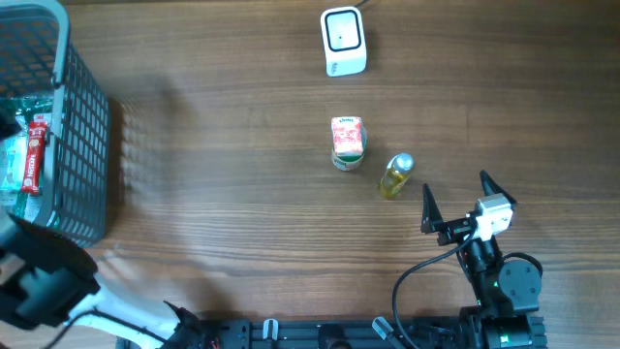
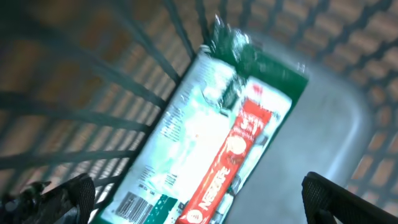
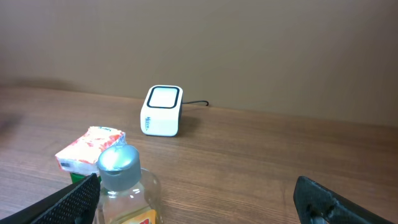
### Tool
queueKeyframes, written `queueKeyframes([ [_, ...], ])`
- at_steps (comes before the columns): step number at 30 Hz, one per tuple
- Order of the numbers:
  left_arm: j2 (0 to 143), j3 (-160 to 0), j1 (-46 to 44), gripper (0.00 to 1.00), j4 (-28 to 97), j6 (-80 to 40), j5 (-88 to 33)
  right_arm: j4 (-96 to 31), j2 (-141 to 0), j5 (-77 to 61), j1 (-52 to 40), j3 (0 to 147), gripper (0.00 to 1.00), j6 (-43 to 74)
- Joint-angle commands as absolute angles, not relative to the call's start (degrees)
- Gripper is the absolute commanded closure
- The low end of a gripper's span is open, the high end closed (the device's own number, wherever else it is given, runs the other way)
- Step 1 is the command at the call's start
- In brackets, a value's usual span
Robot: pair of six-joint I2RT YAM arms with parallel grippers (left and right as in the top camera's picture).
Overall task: Scan the item barcode
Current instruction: 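Reach the left gripper into the basket and grasp the green glove packet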
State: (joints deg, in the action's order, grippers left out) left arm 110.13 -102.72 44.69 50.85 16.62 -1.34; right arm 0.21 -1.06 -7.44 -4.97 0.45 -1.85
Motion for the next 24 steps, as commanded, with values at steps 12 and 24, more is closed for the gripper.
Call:
queueKeyframes([
  [12, 121.8, -102.2, 44.9, 0.0, 52.9, 34.3, -4.3, 0.4, -1.0, -6.9, -4.8, 0.3, 0.0, -2.6],
  [24, 126.5, -101.9, 44.9, 0.0, 52.1, 37.3, -4.3, 0.4, -1.0, -6.9, -4.8, 0.3, 0.0, -2.6],
])
